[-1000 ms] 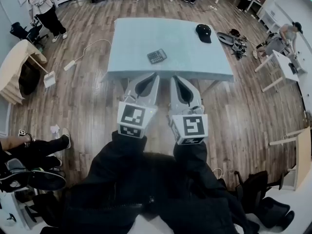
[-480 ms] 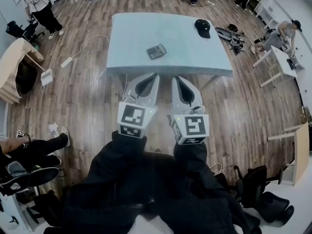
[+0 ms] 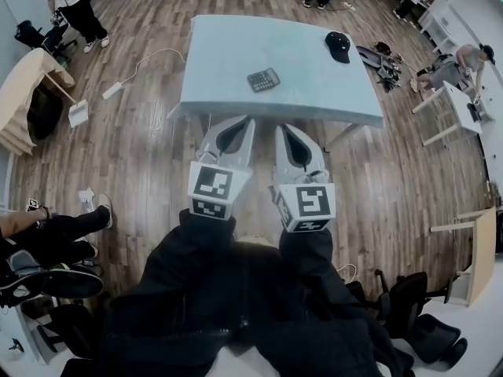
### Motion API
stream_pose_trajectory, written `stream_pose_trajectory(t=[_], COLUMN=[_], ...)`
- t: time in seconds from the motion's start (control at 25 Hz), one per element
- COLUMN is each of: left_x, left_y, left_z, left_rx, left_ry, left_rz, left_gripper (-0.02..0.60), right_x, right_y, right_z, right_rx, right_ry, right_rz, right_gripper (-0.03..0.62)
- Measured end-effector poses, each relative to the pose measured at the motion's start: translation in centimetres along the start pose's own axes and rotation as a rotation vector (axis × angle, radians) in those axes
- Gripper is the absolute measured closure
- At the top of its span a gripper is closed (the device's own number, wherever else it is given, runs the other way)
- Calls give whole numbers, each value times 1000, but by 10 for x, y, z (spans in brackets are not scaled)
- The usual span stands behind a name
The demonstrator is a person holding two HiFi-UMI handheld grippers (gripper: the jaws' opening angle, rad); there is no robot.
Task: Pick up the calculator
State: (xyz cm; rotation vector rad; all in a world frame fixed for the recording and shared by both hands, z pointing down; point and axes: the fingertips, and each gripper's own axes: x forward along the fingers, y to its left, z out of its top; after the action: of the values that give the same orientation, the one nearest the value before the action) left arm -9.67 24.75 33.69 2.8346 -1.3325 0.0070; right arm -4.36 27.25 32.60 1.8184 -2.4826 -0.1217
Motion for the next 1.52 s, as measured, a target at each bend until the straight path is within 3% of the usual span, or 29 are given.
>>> stream_pose_trajectory(t=[0.28, 0.68, 0.96, 1.52], left_x=[4, 56, 134, 329], left_y=[18, 25, 72, 115], left_z=[-9, -30, -25, -13], left_rx=[-20, -10, 5, 38], left_ry=[11, 51, 34, 57], left_rz=[8, 4, 44, 51], left_gripper=[578, 580, 578, 578], right_x=[13, 52, 134, 278], right_y=[7, -33, -74, -216], right_z=[-10, -39, -43, -49], right_rx=[-4, 43, 51, 74], right_ry=[29, 54, 25, 20], right_rz=[13, 19, 68, 101], right_gripper=[594, 594, 594, 594])
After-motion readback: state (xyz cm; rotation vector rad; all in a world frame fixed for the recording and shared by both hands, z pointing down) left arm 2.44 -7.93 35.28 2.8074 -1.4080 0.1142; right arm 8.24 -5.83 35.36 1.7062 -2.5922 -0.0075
